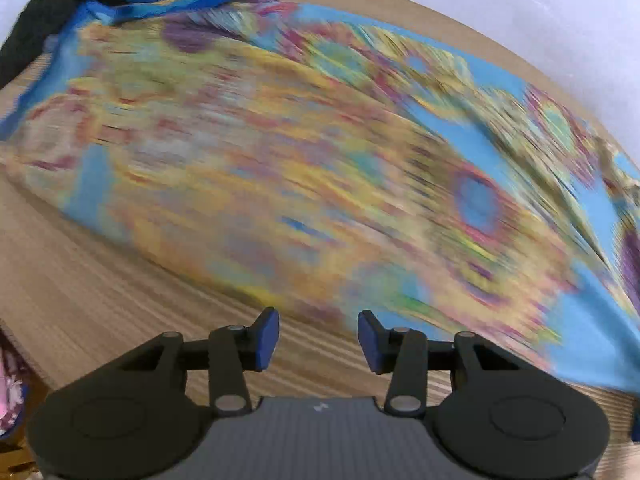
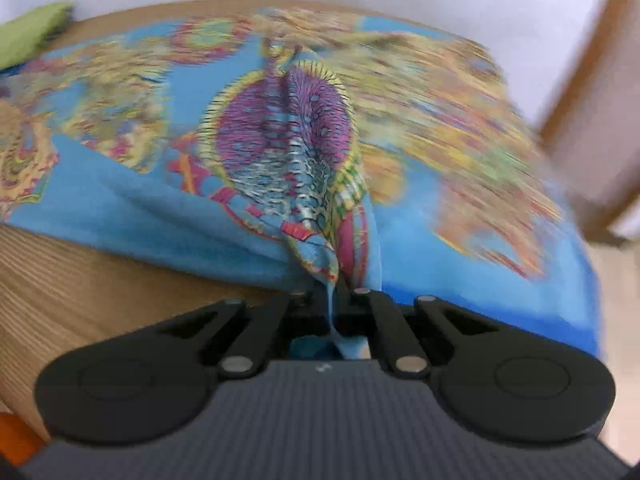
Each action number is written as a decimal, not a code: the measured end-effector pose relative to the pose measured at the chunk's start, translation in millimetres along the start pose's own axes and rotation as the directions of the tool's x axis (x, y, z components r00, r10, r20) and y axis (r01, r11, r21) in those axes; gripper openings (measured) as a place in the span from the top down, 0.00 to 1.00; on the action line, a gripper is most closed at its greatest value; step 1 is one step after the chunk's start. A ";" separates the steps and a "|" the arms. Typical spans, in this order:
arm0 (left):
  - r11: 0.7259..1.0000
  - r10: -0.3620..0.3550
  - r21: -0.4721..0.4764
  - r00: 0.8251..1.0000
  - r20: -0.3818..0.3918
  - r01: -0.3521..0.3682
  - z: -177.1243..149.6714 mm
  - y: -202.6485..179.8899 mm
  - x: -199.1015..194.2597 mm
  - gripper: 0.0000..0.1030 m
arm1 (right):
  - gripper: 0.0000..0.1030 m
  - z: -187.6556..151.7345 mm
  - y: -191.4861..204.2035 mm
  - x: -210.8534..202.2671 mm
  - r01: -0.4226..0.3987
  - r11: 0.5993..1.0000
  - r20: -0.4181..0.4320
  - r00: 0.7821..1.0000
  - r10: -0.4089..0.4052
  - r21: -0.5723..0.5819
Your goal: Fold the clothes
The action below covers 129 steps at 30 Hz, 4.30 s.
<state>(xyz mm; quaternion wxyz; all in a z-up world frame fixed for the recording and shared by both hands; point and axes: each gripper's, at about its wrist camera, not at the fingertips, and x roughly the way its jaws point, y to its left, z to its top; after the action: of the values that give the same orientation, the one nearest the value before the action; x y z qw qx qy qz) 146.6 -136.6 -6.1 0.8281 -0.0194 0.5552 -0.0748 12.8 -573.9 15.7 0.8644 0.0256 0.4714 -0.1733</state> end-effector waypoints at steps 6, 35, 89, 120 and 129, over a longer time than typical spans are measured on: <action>0.999 0.037 -0.021 0.999 -0.007 -0.037 4.9 26.3 -2.9 0.55 | 0.94 -38.4 -62.3 -10.5 0.252 0.967 -0.175 0.954 -0.242 0.036; 0.935 -0.042 0.353 0.990 0.135 -0.008 307.4 169.3 90.7 0.54 | 0.41 282.0 336.6 137.6 -0.022 0.993 -0.006 1.000 0.023 0.118; 0.885 -0.317 0.358 0.948 -0.001 0.297 281.4 198.1 82.6 0.85 | 0.63 63.6 226.1 -6.4 0.504 0.658 -0.072 0.821 -0.567 0.560; 0.969 -0.201 0.164 0.975 0.090 0.185 342.9 171.9 156.7 0.98 | 0.55 163.6 457.9 55.6 -0.095 0.996 0.226 0.970 0.094 -0.006; 0.962 -0.273 0.043 0.947 0.167 0.270 336.0 219.9 107.9 0.99 | 0.55 133.1 419.6 49.7 0.028 0.999 0.210 0.977 -0.032 0.021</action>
<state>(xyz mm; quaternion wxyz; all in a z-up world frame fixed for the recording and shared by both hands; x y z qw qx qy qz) 519.2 47.8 -1.8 0.8548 -0.0942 0.4731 -0.1914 280.5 -221.4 -1.5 0.9064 0.0076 0.3761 -0.1923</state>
